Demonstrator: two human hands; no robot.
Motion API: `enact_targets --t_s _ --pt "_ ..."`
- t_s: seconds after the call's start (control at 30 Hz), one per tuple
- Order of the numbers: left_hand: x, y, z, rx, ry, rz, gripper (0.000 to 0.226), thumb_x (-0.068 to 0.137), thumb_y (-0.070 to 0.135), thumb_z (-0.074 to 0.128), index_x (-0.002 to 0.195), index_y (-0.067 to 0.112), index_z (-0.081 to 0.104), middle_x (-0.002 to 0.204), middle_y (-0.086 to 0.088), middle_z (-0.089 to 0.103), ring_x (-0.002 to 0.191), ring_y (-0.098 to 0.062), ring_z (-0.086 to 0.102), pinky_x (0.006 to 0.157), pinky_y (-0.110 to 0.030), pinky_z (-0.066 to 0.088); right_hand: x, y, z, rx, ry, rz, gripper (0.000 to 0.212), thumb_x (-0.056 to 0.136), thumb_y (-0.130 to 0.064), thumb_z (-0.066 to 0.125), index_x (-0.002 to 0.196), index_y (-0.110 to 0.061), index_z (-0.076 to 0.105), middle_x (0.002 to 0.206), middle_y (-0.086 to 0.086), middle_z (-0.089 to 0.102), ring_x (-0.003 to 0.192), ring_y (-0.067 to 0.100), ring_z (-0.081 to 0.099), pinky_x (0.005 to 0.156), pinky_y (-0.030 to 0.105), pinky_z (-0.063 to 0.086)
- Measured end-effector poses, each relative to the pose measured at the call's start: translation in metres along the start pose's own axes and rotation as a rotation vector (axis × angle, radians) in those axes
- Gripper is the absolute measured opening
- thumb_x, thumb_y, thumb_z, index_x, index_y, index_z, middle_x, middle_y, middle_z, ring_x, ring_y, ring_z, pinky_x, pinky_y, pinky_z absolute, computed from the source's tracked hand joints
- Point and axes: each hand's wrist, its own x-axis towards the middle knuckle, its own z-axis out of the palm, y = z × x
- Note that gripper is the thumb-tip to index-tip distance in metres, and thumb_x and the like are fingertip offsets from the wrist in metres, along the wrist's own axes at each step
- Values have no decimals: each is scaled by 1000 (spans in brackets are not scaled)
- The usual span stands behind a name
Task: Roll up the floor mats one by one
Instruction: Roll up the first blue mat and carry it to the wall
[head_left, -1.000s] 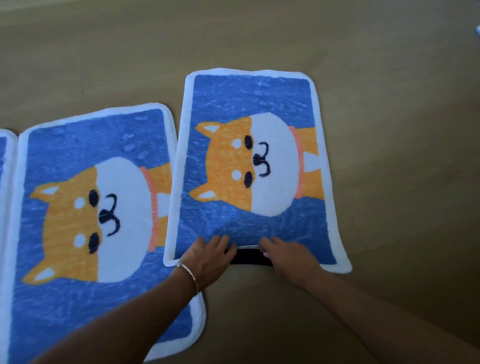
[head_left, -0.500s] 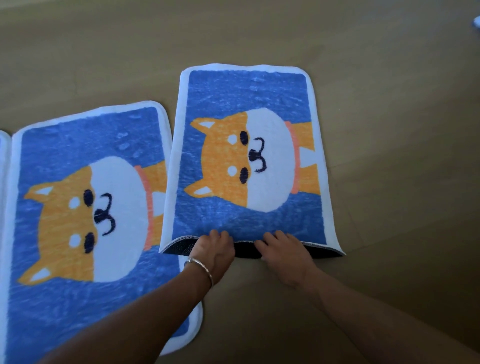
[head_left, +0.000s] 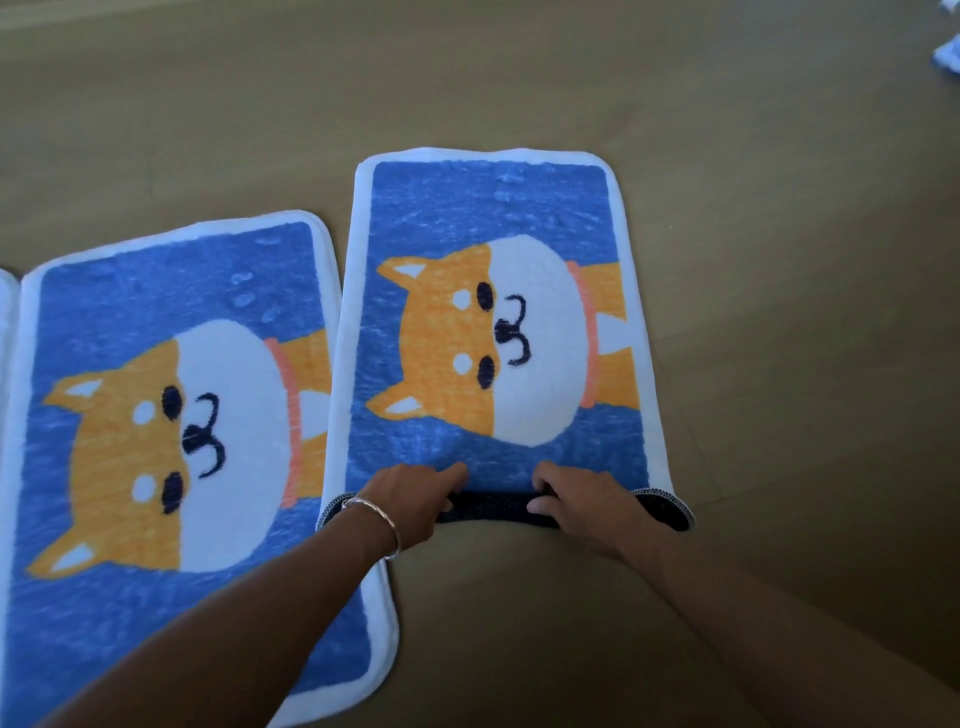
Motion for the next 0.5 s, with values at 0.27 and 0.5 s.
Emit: enact_targets --t_s 0.27,0.5 --pt "-6 6 -4 330 224 152 27 58 10 70 84 18 67 72 -7 57 56 -22 55 38 -24 27 -8 2 15 -509 209 -188 41 78 -14 72 117 -14 63 99 9 63 77 27 63 62 39 52" --pt "-18 15 20 582 290 106 39 74 14 38 93 7 71 78 -12 59 66 -28 53 55 -38 43 -18 16 17 -627 197 -112 72 58 -19 85 126 -16 62 110 18 63 92 36 62 70 48 53"
